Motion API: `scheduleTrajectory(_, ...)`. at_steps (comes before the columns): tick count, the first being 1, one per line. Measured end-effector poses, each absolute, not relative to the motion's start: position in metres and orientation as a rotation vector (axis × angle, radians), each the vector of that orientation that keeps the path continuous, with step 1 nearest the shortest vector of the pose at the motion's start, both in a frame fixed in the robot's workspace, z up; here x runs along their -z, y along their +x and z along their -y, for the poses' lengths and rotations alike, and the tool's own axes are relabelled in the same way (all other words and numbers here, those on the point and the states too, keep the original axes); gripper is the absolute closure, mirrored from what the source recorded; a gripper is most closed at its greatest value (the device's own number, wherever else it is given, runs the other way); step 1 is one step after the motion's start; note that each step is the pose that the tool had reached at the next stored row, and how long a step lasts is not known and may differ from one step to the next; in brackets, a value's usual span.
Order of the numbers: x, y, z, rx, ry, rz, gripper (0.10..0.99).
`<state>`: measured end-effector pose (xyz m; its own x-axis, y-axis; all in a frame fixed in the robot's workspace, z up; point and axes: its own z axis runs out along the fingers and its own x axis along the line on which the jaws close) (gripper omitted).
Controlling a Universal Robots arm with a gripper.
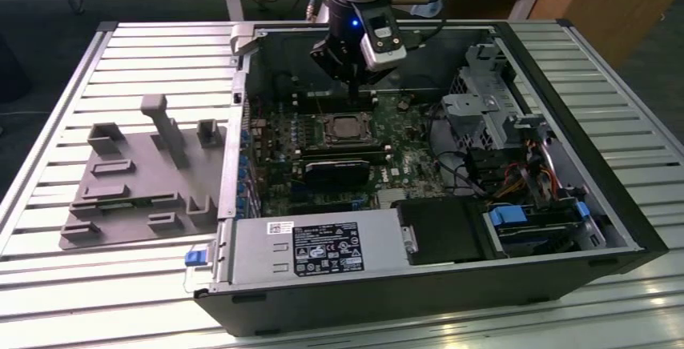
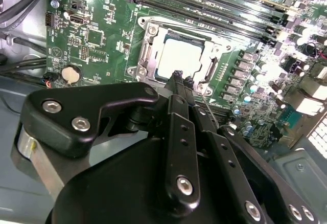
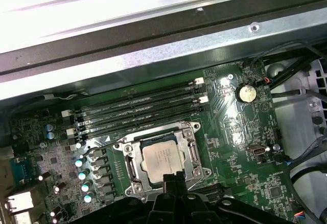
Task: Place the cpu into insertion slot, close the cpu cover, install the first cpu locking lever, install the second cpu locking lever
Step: 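Install the first cpu locking lever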
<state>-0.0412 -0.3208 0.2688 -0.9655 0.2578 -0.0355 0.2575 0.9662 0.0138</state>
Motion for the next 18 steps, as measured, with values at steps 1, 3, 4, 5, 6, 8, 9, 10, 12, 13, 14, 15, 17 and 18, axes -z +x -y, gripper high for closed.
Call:
scheduleTrajectory(1,-0.269,-0.042,0.321,-0.014,0.403,-3.078,0.984)
scheduleTrajectory(3,-0.269,-0.046,0.321,-0.014,0.403,-3.078,0.984)
scheduleTrajectory(4,-0.269,-0.049,0.321,-0.014,0.404,-3.078,0.984)
scheduleTrajectory(5,-0.269,-0.051,0.321,-0.014,0.404,-3.078,0.984)
scheduleTrajectory(6,-0.269,-0.054,0.321,-0.014,0.403,-3.078,0.984)
scheduleTrajectory(8,-0.269,-0.059,0.321,-0.014,0.403,-3.078,0.984)
scheduleTrajectory(9,-0.269,-0.062,0.321,-0.014,0.404,-3.078,0.984)
scheduleTrajectory(10,-0.269,-0.065,0.321,-0.014,0.403,-3.078,0.984)
scheduleTrajectory(12,-0.269,-0.073,0.321,-0.014,0.404,-3.078,0.984)
scheduleTrajectory(13,-0.269,-0.077,0.321,-0.014,0.403,-3.077,0.984)
scheduleTrajectory(14,-0.269,-0.080,0.321,-0.014,0.403,-3.077,0.984)
scheduleTrajectory(15,-0.269,-0.084,0.321,-0.014,0.403,-3.077,0.984)
scheduleTrajectory(17,-0.269,-0.089,0.321,-0.015,0.403,-3.077,0.984)
scheduleTrajectory(18,-0.269,-0.091,0.321,-0.015,0.403,-3.077,0.984)
